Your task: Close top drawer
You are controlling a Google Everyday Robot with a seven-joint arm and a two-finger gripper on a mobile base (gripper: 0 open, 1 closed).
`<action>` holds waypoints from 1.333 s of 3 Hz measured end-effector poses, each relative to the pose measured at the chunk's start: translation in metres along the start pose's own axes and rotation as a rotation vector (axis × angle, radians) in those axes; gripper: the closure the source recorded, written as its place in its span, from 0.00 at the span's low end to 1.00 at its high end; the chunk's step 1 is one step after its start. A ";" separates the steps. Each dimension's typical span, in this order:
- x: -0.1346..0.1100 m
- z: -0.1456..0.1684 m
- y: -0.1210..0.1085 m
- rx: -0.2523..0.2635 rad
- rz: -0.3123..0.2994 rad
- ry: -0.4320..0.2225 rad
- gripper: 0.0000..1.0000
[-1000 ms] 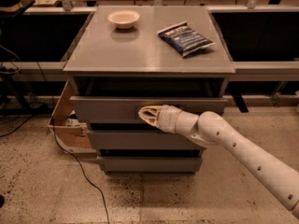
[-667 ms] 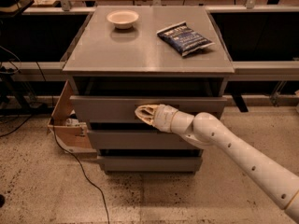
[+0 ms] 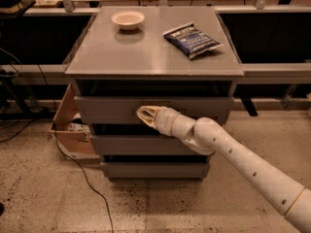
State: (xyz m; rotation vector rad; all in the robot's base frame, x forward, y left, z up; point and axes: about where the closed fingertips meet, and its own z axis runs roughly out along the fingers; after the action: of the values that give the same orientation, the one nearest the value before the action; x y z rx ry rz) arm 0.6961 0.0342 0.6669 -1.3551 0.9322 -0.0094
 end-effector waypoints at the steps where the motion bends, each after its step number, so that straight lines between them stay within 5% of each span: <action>1: 0.000 -0.029 -0.012 0.038 0.023 0.027 1.00; 2: -0.012 -0.075 -0.023 0.042 0.036 0.070 1.00; 3: -0.032 -0.139 -0.028 -0.019 0.028 0.123 1.00; 4: -0.067 -0.212 -0.065 -0.129 -0.087 0.223 1.00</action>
Offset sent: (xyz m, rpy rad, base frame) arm -0.0770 -0.1104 0.0539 -0.0031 0.0510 -0.1379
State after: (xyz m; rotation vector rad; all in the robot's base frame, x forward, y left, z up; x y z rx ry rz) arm 0.5637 -0.1224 0.7738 -1.5358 1.0740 -0.1729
